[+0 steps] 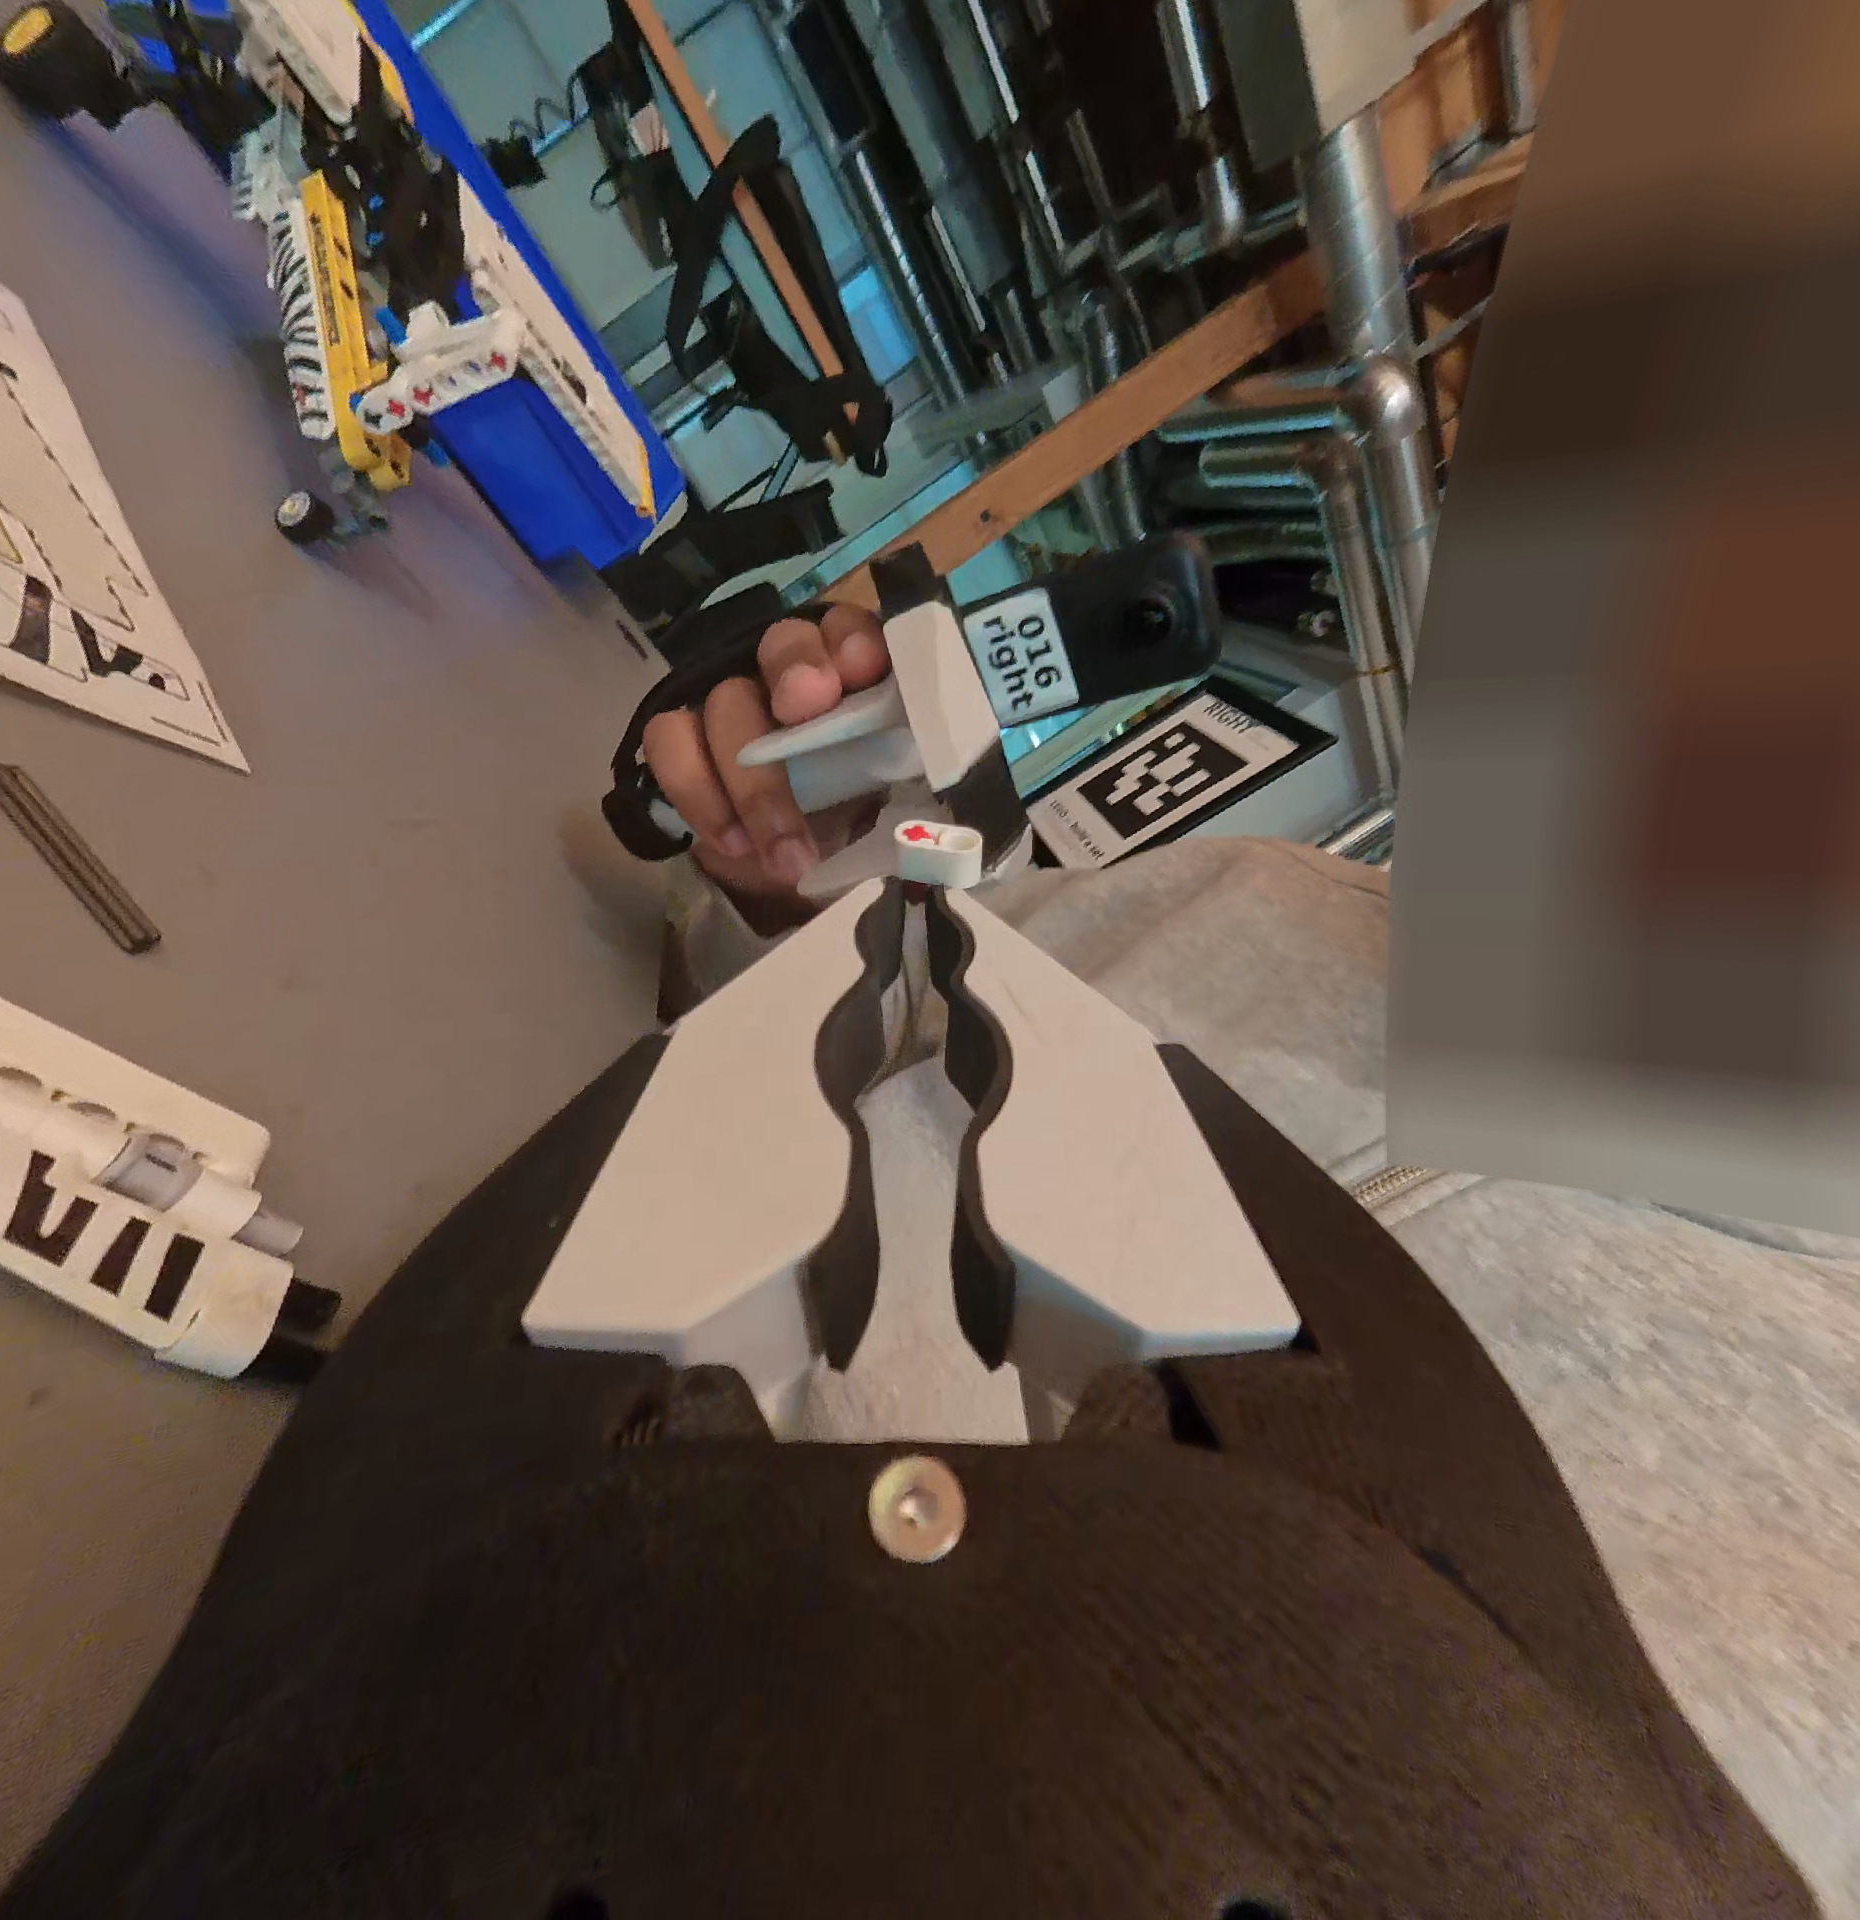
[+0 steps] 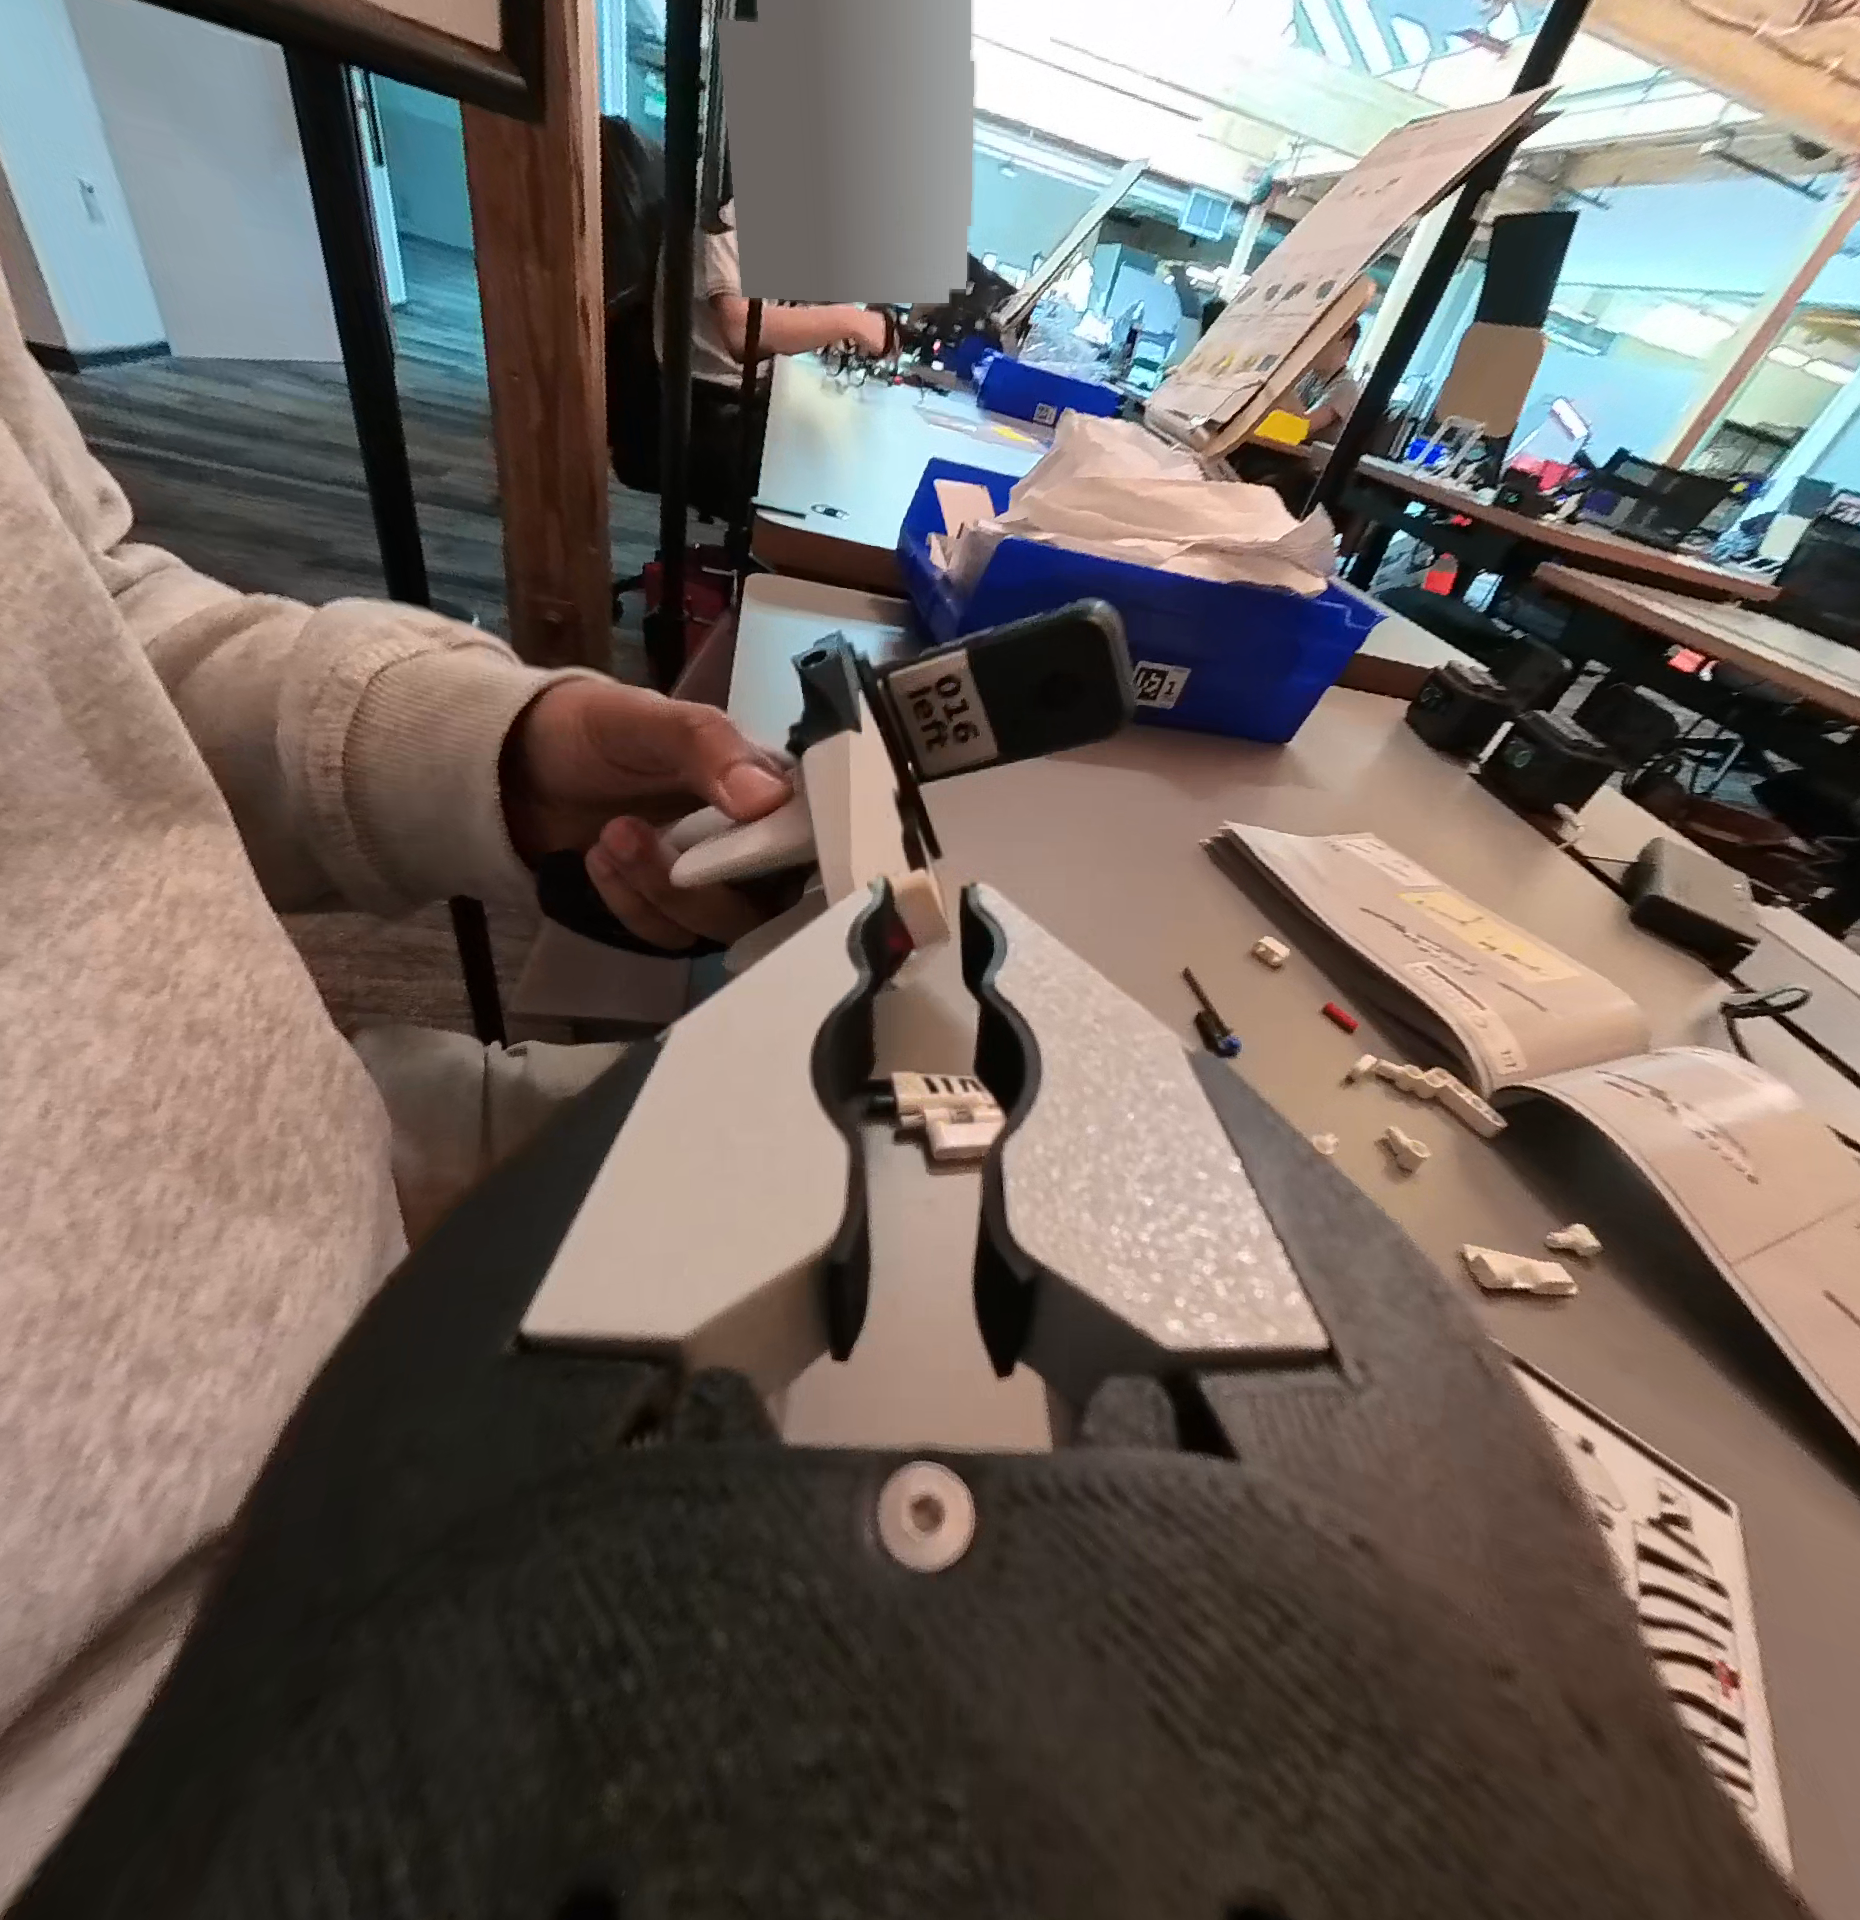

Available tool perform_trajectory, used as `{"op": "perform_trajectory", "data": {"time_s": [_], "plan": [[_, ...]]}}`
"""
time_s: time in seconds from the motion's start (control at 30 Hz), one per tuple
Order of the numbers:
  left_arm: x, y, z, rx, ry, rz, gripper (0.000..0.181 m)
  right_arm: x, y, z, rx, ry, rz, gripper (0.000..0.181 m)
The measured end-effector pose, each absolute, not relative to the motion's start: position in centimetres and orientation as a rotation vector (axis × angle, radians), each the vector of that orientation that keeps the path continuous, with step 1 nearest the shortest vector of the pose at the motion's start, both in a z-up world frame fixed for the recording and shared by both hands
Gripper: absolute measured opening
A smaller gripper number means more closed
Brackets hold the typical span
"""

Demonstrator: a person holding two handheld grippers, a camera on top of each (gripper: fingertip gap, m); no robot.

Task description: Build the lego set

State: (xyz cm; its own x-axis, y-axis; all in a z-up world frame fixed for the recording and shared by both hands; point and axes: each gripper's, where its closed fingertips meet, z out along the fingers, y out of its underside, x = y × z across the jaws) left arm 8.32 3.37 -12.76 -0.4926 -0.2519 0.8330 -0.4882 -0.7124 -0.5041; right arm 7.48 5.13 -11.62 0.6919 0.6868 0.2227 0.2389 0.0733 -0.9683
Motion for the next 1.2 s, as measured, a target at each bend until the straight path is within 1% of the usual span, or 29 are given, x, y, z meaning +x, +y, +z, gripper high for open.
{"op": "perform_trajectory", "data": {"time_s": [0.03, 0.1, 0.3, 0.43, 0.47, 0.53, 0.6, 0.67, 0.73, 0.83, 0.93, 1.07, 1.13, 1.17, 1.2], "plan": [[8.3, 3.2, -12.9, 1.498, -1.140, 2.315, 0.001, 7.4, 5.0, -11.9, -1.508, -0.818, 0.401, 0.012], [8.0, 2.7, -13.4, 1.495, -1.190, 2.262, 0.001, 7.0, 4.6, -12.3, -1.519, -0.856, 0.437, 0.009], [7.1, 1.1, -14.6, 1.454, -1.295, 2.096, 0.001, 5.8, 3.4, -13.5, -1.555, -0.937, 0.556, 0.008], [6.9, 1.2, -14.6, 1.453, -1.306, 2.085, 0.002, 5.6, 3.5, -13.5, -1.563, -0.928, 0.575, 0.006], [6.9, 1.3, -14.6, 1.453, -1.301, 2.091, 0.004, 5.8, 3.7, -13.5, -1.572, -0.914, 0.573, 0.006], [6.9, 1.8, -14.4, 1.466, -1.281, 2.102, 0.017, 6.4, 4.1, -13.4, -1.589, -0.873, 0.567, 0.006], [6.6, 2.9, -14.3, 1.503, -1.278, 2.118, 0.022, 7.1, 4.7, -13.6, -1.628, -0.819, 0.576, 0.006], [6.4, 4.9, -14.3, 1.600, -1.297, 2.156, 0.022, 7.4, 5.2, -14.9, -1.723, -0.785, 0.623, 0.006], [6.3, 7.4, -14.9, 1.764, -1.354, 2.183, 0.023, 7.2, 5.5, -17.7, -1.878, -0.785, 0.664, 0.006], [6.3, 10.0, -16.2, 1.991, -1.508, 2.161, 0.027, 6.7, 5.9, -21.5, -2.064, -0.851, 0.583, 0.006], [6.6, 10.8, -17.3, 2.098, -1.607, 2.135, 0.030, 6.3, 6.5, -22.3, -2.080, -0.899, 0.456, 0.006], [6.7, 10.7, -17.4, 2.079, -1.577, 2.132, 0.030, 6.2, 6.9, -23.2, -2.097, -0.953, 0.332, 0.007], [6.7, 10.8, -17.4, 2.072, -1.537, 2.143, 0.031, 6.1, 7.0, -23.2, -2.091, -0.958, 0.318, 0.010], [6.7, 10.9, -17.4, 2.064, -1.514, 2.154, 0.031, 6.1, 7.0, -23.2, -2.091, -0.956, 0.321, 0.015], [6.7, 11.0, -17.3, 2.060, -1.491, 2.164, 0.031, 6.1, 7.0, -23.0, -2.084, -0.953, 0.335, 0.023]]}}
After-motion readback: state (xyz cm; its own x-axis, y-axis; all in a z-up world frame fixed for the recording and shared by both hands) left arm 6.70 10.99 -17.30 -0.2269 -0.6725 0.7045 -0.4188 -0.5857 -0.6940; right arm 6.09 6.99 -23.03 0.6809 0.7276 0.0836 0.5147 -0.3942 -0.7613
